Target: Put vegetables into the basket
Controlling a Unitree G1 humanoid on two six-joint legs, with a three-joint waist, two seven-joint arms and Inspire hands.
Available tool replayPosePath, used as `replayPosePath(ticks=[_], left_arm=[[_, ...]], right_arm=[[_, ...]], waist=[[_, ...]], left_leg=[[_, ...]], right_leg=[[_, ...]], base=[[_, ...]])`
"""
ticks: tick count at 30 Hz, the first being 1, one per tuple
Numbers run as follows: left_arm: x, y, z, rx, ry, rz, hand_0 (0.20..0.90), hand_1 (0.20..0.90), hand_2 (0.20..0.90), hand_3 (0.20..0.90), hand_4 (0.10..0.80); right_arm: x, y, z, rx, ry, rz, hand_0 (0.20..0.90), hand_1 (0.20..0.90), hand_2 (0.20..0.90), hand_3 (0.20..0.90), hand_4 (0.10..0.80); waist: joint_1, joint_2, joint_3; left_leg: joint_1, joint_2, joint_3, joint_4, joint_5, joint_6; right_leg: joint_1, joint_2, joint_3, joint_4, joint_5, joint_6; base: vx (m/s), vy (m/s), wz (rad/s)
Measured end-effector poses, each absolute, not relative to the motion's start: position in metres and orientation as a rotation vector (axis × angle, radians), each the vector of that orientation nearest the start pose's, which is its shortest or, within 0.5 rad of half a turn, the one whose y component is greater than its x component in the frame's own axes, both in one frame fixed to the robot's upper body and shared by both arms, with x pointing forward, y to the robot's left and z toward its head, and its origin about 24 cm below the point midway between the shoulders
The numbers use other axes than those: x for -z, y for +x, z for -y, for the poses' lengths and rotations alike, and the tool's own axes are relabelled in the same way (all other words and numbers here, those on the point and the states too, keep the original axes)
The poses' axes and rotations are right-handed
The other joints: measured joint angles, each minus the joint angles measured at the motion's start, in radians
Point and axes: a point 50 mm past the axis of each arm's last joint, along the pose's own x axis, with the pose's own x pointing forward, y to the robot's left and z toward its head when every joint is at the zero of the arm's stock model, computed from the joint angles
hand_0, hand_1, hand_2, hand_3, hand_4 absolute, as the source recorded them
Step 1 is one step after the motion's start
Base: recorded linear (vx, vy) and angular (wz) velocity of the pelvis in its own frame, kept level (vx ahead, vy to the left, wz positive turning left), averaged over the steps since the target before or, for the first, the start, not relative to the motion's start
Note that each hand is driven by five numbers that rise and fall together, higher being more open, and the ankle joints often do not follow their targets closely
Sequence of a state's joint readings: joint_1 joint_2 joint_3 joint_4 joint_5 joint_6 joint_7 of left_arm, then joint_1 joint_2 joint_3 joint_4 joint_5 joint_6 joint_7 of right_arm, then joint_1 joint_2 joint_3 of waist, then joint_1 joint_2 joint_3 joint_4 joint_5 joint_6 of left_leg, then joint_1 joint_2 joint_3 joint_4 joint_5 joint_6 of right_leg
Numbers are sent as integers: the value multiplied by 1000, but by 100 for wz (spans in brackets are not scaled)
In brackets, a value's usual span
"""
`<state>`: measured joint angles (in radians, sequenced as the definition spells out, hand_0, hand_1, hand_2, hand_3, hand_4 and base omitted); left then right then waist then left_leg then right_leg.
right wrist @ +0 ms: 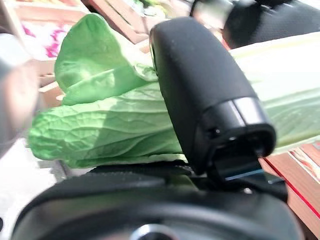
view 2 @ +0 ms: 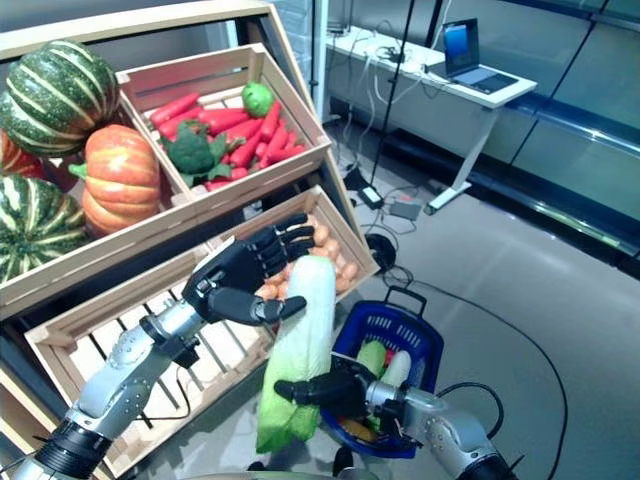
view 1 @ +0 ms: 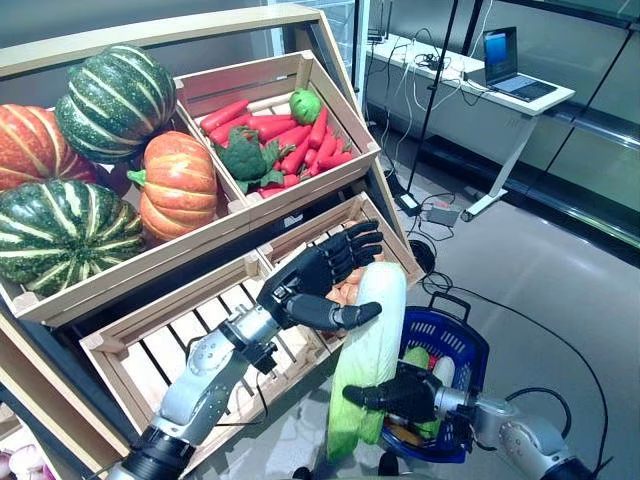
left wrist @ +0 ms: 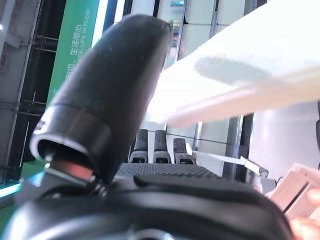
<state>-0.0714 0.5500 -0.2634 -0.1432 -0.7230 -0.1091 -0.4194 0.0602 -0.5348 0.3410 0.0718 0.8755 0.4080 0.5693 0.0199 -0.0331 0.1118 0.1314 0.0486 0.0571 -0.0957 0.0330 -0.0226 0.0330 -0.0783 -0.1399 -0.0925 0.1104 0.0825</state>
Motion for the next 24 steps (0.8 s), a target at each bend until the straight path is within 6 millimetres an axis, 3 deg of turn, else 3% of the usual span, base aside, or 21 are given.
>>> replayPosePath(ticks=[11,17,24], left_arm=[[-87,236,-177,605,-206,147,900,900,900,900,800],[-84,235,-180,563,-211,138,900,900,900,900,800],[-84,240,-182,482,-235,166,900,900,900,900,800]], right_arm=[[7,201,179,-543,645,-443,300,300,300,300,400],[0,207,182,-406,768,-289,300,300,300,300,400],[-13,227,194,-206,947,-63,300,300,300,300,400]], waist=[[-4,8,2],[-3,16,11],[-8,43,118]], left_leg=[[-9,0,1,0,3,1],[-103,-2,-1,2,24,-4],[-160,1,-17,7,46,-10]], right_leg=[[-10,1,0,0,-1,0],[-99,1,0,0,16,-1],[-155,4,-10,3,31,-8]], base=[[-3,-3,0],[-217,-40,1],[-169,-56,5]])
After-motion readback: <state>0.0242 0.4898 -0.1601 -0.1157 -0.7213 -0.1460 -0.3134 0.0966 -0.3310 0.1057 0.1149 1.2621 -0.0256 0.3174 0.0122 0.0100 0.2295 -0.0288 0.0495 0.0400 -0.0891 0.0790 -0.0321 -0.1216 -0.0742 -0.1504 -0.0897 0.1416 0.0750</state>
